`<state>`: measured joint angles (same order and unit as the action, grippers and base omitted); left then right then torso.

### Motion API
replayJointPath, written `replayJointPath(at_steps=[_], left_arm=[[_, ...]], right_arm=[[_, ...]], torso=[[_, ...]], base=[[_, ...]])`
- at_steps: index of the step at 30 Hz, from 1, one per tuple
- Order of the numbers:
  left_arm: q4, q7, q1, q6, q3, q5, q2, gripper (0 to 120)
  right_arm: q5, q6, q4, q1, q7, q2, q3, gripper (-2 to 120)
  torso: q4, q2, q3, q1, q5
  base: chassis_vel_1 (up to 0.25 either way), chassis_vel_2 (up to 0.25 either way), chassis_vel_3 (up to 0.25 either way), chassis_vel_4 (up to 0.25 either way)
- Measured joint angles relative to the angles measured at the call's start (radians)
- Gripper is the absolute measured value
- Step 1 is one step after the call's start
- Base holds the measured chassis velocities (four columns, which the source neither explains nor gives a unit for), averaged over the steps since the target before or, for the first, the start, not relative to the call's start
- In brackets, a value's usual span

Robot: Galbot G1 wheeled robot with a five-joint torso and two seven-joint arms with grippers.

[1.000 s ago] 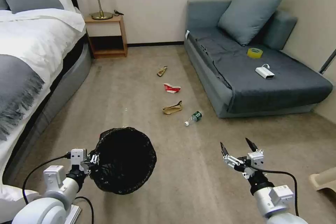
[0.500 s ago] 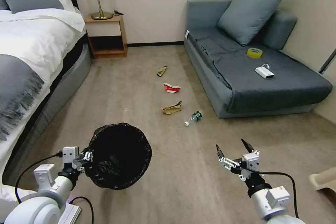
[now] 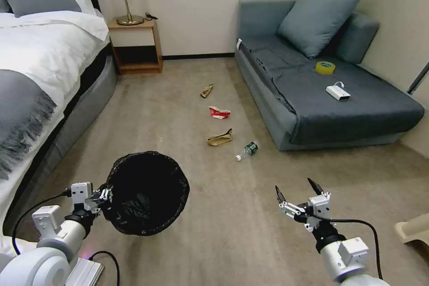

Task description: Pick up the trash bin, then pick up the garbage on the floor and place it into the trash bin.

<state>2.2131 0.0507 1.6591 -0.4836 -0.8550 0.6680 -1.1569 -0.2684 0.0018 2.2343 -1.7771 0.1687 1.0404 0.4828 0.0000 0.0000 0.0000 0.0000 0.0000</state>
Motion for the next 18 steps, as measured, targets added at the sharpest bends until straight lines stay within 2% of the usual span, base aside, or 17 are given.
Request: replayJointPath(at_steps=[5,10,18], left_arm=[[0.0,0.001,0.0,-0.001,-0.002,0.001,-0.002,6],[0.0,0.001,0.001,-0.001,-0.007,0.002,-0.004,6],[0.0,0.002,0.001,-0.001,-0.016,0.006,-0.007,6]], right_arm=[[-0.002,0.004,0.0,-0.002,0.0,0.001,0.0,100],[-0.01,0.008,-0.001,-0.003,0.0,0.003,0.0,100],[-0.008,0.027,-0.009,-0.003,0.001,0.008,-0.003,100]], torso=[[0.0,0.0,0.0,0.0,0.0],[0.0,0.0,0.0,0.0,0.0],[0.0,0.0,0.0,0.0,-0.0003]], base=[[0.0,0.0,0.0,0.0],[-0.09,0.114,0.094,-0.088],[-0.198,0.191,0.197,-0.19]])
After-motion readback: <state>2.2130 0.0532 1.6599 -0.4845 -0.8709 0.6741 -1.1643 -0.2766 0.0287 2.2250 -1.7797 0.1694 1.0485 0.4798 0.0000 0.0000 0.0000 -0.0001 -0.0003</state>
